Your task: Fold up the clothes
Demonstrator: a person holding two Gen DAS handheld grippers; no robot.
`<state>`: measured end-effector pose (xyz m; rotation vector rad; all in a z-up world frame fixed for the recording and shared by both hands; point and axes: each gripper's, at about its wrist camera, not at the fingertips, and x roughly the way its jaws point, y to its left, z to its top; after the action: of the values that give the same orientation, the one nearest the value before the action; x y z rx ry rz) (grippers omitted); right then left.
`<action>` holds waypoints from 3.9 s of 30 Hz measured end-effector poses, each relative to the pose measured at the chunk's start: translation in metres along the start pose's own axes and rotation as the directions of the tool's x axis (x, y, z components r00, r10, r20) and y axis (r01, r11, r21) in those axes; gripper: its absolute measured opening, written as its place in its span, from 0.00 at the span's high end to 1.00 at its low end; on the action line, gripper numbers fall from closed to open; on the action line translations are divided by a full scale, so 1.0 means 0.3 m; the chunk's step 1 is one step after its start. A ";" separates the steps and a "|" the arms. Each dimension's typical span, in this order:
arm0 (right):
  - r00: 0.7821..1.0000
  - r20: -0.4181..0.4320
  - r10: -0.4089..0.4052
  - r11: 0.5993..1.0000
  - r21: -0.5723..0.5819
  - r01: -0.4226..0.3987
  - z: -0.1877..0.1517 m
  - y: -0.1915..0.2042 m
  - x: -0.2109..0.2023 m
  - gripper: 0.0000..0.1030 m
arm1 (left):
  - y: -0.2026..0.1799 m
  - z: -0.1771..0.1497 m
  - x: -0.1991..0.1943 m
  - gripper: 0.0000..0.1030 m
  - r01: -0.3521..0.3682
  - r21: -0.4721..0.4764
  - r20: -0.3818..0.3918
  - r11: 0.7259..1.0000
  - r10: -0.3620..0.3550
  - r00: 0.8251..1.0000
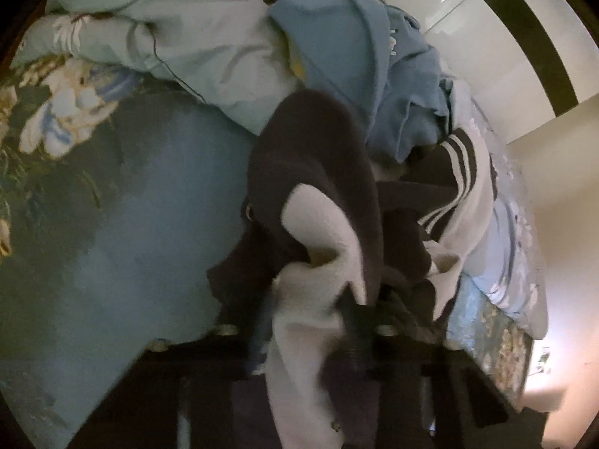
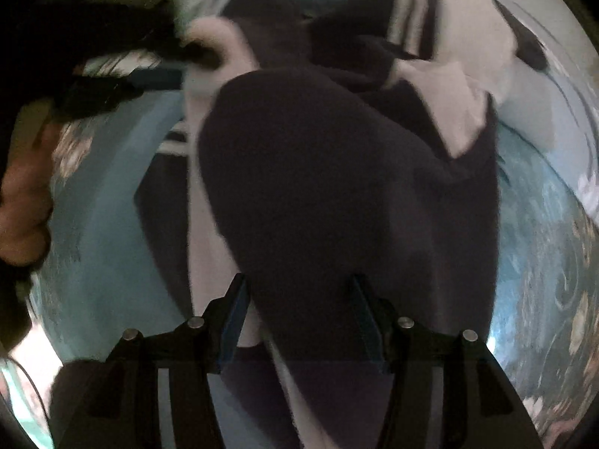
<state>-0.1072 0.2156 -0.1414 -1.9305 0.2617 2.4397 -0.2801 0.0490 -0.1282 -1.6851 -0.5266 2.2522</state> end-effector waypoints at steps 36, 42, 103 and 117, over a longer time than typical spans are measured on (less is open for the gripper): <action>0.953 0.289 -0.088 0.607 0.775 -0.179 -0.839 -0.712 -0.593 0.97 | 0.569 -0.198 -0.857 0.94 -0.054 -0.338 0.434 0.939 0.207 0.877; 0.960 0.277 -0.050 0.642 0.745 -0.181 -0.764 -0.705 -0.552 0.97 | 0.701 -0.269 -0.759 0.94 -0.126 -0.422 0.339 0.898 0.285 0.897; 0.763 0.628 0.152 0.463 0.637 -0.616 -0.026 -1.035 -0.395 0.90 | 0.831 -0.302 -0.488 0.65 -0.124 -0.593 0.150 0.795 0.261 0.954; 0.745 0.657 0.120 0.351 0.674 -0.650 -0.275 -1.112 -0.433 0.90 | 0.794 -0.207 -0.400 0.52 -0.043 -0.604 0.164 0.796 0.176 0.971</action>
<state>0.0427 0.5441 -0.0735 -0.7303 1.7677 2.0892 -0.1880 -0.2084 -0.1474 -1.7686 -1.3497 2.5380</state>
